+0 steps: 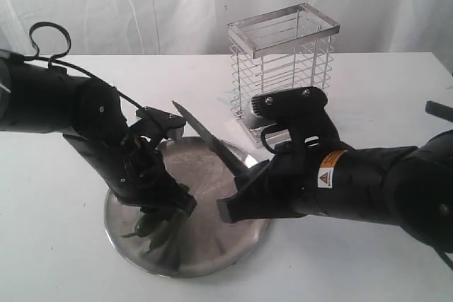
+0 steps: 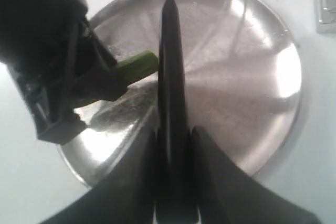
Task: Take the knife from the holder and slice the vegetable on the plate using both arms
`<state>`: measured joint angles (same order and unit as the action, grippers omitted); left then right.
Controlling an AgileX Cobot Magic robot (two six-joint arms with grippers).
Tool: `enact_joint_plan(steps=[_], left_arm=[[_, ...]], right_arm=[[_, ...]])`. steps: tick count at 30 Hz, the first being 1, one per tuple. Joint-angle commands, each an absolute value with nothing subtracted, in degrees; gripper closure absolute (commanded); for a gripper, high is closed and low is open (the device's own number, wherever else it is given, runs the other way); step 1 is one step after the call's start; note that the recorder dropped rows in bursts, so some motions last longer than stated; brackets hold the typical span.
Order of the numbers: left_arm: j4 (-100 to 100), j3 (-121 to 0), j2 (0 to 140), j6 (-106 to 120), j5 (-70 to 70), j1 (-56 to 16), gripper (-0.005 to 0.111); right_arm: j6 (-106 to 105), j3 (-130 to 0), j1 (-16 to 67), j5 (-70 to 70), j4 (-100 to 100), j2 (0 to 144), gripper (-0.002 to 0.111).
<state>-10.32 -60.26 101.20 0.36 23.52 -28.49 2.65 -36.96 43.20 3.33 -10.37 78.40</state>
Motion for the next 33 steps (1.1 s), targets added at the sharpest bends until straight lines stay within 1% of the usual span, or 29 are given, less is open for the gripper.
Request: enact_joint_plan(steps=[1, 4, 7, 12, 17, 22, 33], left_arm=[[-16.6, -56.2, 101.4, -0.6, 18.3, -28.7, 0.070], [-17.8, -56.1, 101.3, -1.5, 17.5, -28.7, 0.055], [-16.6, -56.1, 99.5, -1.3, 18.1, -28.7, 0.051], [-9.4, -56.1, 90.6, -1.5, 19.2, -28.7, 0.052], [-8.0, -56.1, 85.2, -1.7, 19.5, -26.6, 0.052], [-8.0, -56.1, 84.2, -1.7, 21.2, -24.0, 0.052], [-8.0, -52.2, 84.4, -1.7, 16.8, -23.8, 0.052]], right_arm=[[-3.7, -36.9, 39.4, 8.6, -9.4, 77.8, 0.108], [-4.8, -39.7, 39.3, 15.9, -3.8, 77.8, 0.108], [-6.6, -42.2, 39.3, 20.0, -1.6, 77.8, 0.108], [-12.0, -46.3, 41.5, 27.1, -1.6, 77.8, 0.108], [-12.3, -46.3, 43.9, 27.2, -1.6, 77.8, 0.108], [-12.3, -46.3, 43.9, 28.3, -1.5, 79.0, 0.108], [-12.8, -46.3, 46.7, 26.8, -1.8, 82.4, 0.108]])
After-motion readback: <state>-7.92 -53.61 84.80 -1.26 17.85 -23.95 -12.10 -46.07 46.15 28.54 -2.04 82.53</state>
